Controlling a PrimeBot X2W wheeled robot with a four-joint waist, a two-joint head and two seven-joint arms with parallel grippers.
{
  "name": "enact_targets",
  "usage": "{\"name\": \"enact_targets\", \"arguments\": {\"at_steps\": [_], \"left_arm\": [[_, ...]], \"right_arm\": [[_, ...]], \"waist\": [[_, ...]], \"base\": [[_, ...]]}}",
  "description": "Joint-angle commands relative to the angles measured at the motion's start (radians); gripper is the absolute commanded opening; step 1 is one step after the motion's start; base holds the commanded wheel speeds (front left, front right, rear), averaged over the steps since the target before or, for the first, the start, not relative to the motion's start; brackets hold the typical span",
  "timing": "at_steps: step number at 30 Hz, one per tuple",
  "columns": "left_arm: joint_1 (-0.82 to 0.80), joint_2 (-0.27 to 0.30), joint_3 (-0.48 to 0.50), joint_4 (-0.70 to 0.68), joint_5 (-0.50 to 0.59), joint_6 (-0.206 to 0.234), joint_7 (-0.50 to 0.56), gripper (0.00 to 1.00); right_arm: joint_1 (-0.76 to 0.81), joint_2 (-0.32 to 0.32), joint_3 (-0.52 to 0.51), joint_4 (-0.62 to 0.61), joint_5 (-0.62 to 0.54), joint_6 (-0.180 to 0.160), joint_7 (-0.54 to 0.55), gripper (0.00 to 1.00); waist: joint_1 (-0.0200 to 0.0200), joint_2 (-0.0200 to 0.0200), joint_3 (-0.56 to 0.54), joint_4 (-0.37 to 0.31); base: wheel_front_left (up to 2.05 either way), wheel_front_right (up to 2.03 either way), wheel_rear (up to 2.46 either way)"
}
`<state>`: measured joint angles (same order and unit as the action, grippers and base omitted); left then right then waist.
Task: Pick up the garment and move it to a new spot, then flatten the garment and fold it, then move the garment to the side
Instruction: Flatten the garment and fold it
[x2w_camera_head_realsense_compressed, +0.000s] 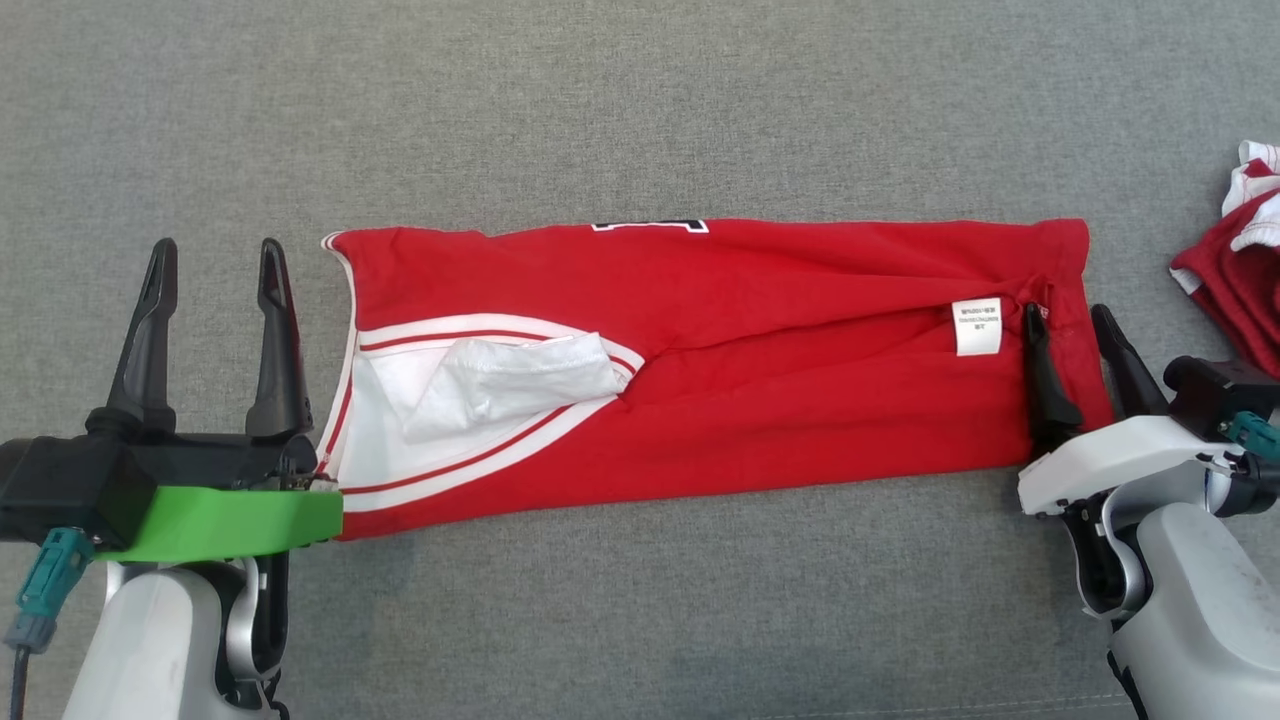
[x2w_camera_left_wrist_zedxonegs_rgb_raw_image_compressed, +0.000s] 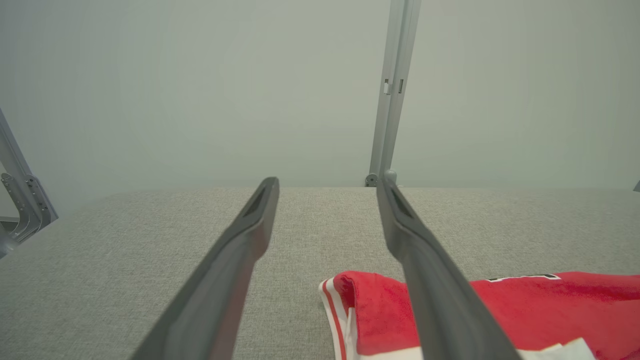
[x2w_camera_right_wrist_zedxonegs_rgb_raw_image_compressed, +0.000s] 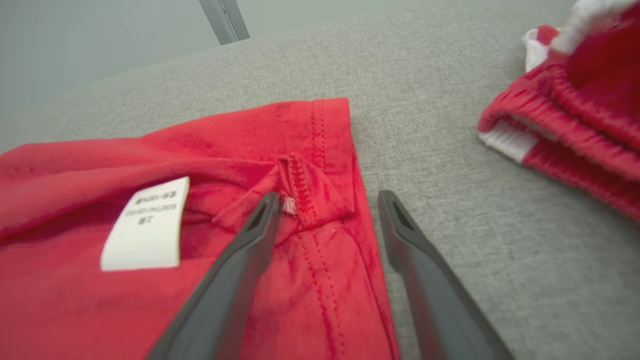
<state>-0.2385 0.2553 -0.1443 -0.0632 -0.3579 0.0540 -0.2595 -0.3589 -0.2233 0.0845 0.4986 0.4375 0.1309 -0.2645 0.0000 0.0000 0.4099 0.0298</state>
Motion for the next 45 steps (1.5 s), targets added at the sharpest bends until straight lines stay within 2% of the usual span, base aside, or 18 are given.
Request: {"name": "enact_targets", "arguments": {"at_steps": [1, 2, 4, 5, 6, 7, 13, 19, 26, 30, 34, 40, 45], "left_arm": [[-0.016, -0.002, 0.004, 0.001, 0.012, -0.004, -0.004, 1.00], [-0.018, -0.005, 0.006, 0.003, 0.014, -0.008, -0.004, 1.00], [-0.020, -0.009, 0.008, 0.004, 0.019, -0.011, -0.004, 1.00], [-0.019, -0.012, 0.009, 0.003, 0.023, -0.012, -0.004, 1.00], [-0.018, -0.014, 0.011, 0.002, 0.026, -0.014, -0.004, 1.00], [-0.017, -0.016, 0.013, 0.001, 0.026, -0.015, -0.004, 1.00], [-0.003, -0.020, 0.033, 0.003, 0.035, -0.019, -0.004, 1.00], [0.001, -0.025, 0.046, 0.007, 0.040, -0.026, -0.004, 1.00], [0.008, -0.034, 0.055, 0.007, 0.045, -0.032, -0.005, 1.00], [0.010, -0.037, 0.061, 0.011, 0.048, -0.035, -0.005, 1.00], [0.019, -0.041, 0.067, 0.013, 0.051, -0.035, -0.005, 1.00], [0.019, -0.048, 0.064, 0.020, 0.051, -0.037, -0.005, 1.00], [0.010, -0.047, 0.056, 0.029, 0.058, -0.037, -0.005, 1.00]], "right_arm": [[0.006, 0.007, 0.012, 0.021, 0.007, 0.000, 0.005, 1.00], [0.009, 0.008, 0.027, 0.034, 0.016, 0.000, 0.006, 0.94], [0.021, 0.011, 0.057, 0.057, 0.024, 0.000, 0.009, 0.52], [0.027, 0.014, 0.073, 0.069, 0.032, 0.000, 0.010, 0.42], [0.033, 0.016, 0.087, 0.080, 0.038, 0.000, 0.011, 0.05], [0.035, 0.014, 0.097, 0.087, 0.042, 0.000, 0.011, 0.00], [0.028, -0.021, 0.087, 0.049, 0.065, -0.001, 0.007, 0.00], [0.023, -0.082, -0.002, -0.065, 0.046, -0.001, -0.001, 0.00], [0.039, -0.157, -0.119, -0.132, 0.044, -0.001, 0.001, 0.00], [0.030, -0.171, -0.109, -0.185, 0.034, -0.001, 0.031, 0.00], [0.017, -0.145, -0.044, -0.294, 0.025, -0.001, 0.086, 0.00], [-0.009, -0.072, 0.071, -0.454, -0.002, -0.001, 0.169, 0.00], [-0.031, -0.004, 0.178, -0.515, -0.009, -0.001, 0.201, 0.00]], "waist": [[0.0000, 0.0000, 0.001, -0.001], [0.0000, 0.0000, 0.002, -0.001], [0.0000, 0.0000, 0.003, -0.001], [0.0000, 0.0000, 0.003, 0.000], [0.0000, 0.0000, 0.003, -0.001], [0.0000, 0.0000, 0.003, -0.001], [0.0000, 0.0000, 0.001, -0.017], [0.0000, 0.0000, -0.007, -0.034], [0.0000, 0.0000, -0.014, -0.044], [0.0000, 0.0000, -0.020, -0.046], [0.0000, 0.0000, -0.031, -0.050], [0.0000, 0.0000, -0.045, -0.047], [0.0000, 0.0000, -0.046, -0.034]], "base": [[0.00, 0.00, 0.00], [0.00, 0.00, 0.00], [0.00, 0.00, 0.00], [0.00, 0.00, 0.00], [0.00, 0.00, 0.00], [0.00, 0.00, 0.00], [0.00, 0.00, 0.00], [0.00, 0.00, 0.00], [0.00, 0.00, 0.00], [0.00, 0.00, 0.00], [0.00, 0.00, 0.00], [0.00, 0.00, 0.00], [0.00, 0.00, 0.00]]}}
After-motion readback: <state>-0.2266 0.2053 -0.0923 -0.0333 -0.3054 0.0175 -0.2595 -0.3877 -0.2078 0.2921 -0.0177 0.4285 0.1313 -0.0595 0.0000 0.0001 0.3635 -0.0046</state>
